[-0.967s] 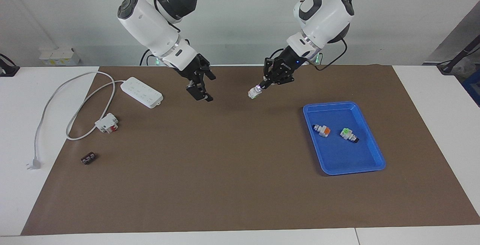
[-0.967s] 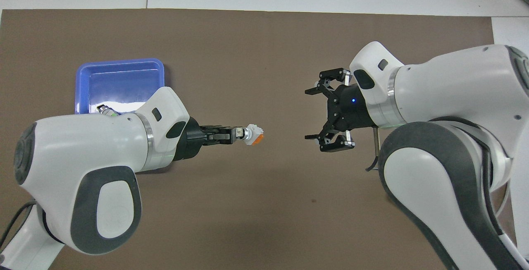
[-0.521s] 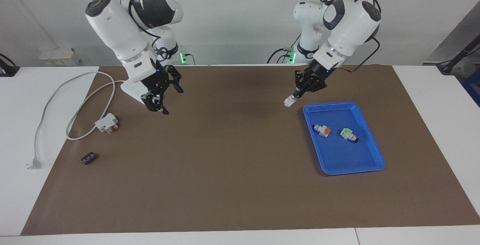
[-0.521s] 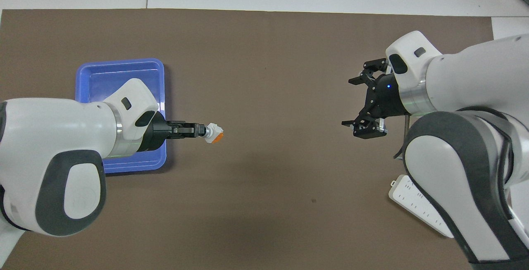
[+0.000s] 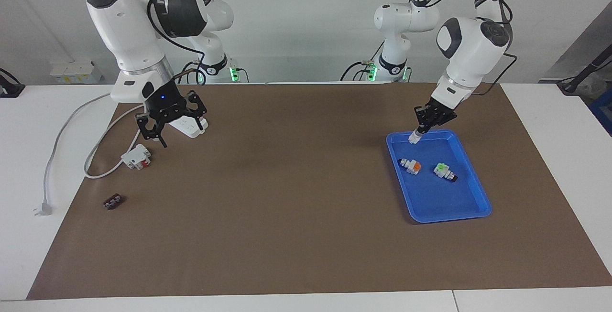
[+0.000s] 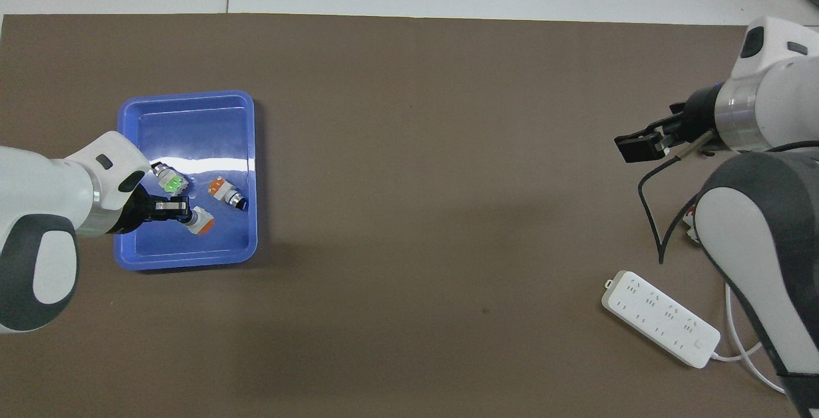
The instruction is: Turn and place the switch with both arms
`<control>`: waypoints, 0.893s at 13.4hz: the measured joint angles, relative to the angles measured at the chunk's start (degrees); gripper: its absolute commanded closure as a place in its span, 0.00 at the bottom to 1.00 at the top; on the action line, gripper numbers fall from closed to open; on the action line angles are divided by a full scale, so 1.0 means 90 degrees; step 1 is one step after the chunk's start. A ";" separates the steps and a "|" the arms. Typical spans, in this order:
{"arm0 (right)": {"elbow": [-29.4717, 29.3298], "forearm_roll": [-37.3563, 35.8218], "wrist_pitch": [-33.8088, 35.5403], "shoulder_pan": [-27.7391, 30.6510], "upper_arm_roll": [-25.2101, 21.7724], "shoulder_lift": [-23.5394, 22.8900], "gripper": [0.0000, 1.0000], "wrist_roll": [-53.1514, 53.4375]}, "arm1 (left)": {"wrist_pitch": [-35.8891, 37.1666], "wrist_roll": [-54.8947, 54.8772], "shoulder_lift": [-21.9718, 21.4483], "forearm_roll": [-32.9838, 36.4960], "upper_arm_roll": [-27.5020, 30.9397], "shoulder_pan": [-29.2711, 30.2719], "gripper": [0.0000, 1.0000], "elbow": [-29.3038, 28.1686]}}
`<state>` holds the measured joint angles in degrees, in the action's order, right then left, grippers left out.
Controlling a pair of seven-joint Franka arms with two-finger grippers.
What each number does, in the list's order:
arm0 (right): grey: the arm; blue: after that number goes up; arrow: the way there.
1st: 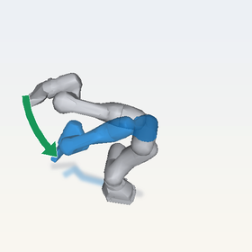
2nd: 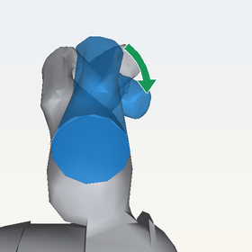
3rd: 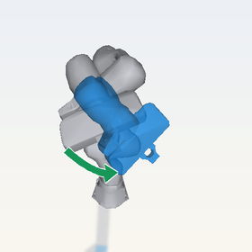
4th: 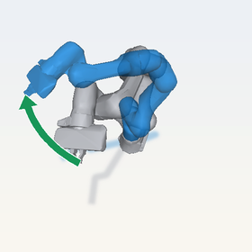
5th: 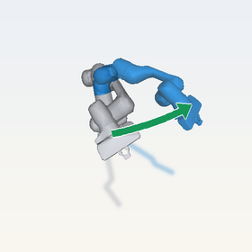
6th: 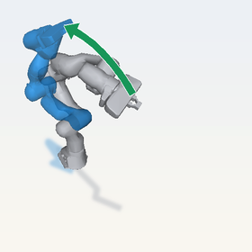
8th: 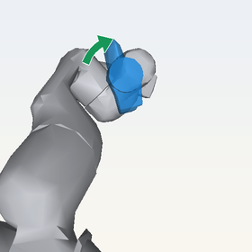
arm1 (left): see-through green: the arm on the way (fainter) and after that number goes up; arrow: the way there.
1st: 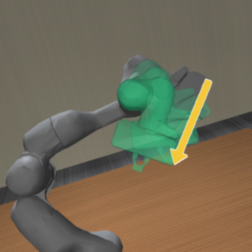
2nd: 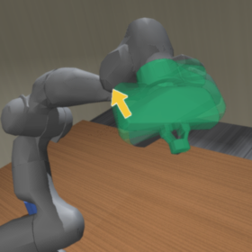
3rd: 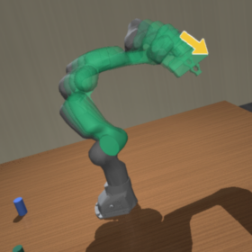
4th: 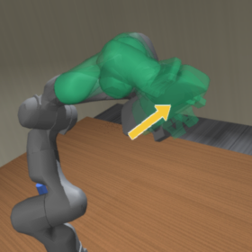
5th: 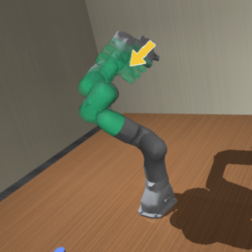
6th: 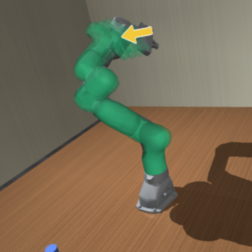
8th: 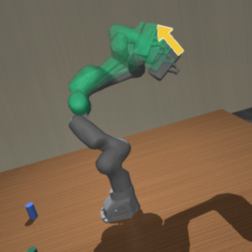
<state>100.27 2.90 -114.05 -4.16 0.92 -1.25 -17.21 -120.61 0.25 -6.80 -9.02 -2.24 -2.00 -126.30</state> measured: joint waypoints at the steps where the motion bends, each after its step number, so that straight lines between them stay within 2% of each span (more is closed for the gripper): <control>1: -0.0065 -0.0046 0.0036 -0.0001 -0.0012 0.0004 0.00 0.0680 | -0.0055 0.0000 0.0108 0.0004 0.0001 0.0147 1.00 -0.0004; 4: -0.0458 -0.0166 0.0678 0.0000 -0.0143 0.0013 0.00 0.1918 | -0.0462 0.0156 0.0419 0.0006 -0.0007 0.0333 1.00 -0.0006; 5: -0.0640 -0.0287 0.1015 0.0000 -0.0166 0.0024 0.00 0.2230 | -0.0572 0.0346 0.0473 0.0006 -0.0022 0.0333 0.93 -0.0006; 6: -0.0763 -0.0355 0.1297 0.0000 -0.0177 0.0046 0.00 0.2507 | -0.0657 0.0516 0.0504 0.0006 -0.0040 0.0333 0.73 -0.0006; 7: -0.0833 -0.0383 0.1524 0.0000 -0.0181 0.0071 0.00 0.2714 | -0.0698 0.0626 0.0513 0.0006 -0.0050 0.0333 0.49 -0.0006; 8: -0.0883 -0.0400 0.1754 0.0000 -0.0183 0.0091 0.00 0.2872 | -0.0731 0.0702 0.0513 0.0006 -0.0052 0.0333 0.19 -0.0005; 9: -0.0911 -0.0409 0.1923 0.0001 -0.0183 0.0109 0.00 0.2987 | -0.0749 0.0735 0.0513 0.0006 -0.0052 0.0333 0.06 -0.0005; 12: -0.0905 -0.0426 0.2214 0.0017 -0.0184 0.0157 0.00 0.3095 | -0.0762 0.0774 0.0513 0.0006 -0.0052 0.0333 0.06 -0.0003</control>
<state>92.12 -0.93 -94.12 -4.01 -0.73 0.16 10.64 -127.47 7.21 -2.18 -8.96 -2.71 1.00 -126.33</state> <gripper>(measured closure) 0.000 0.308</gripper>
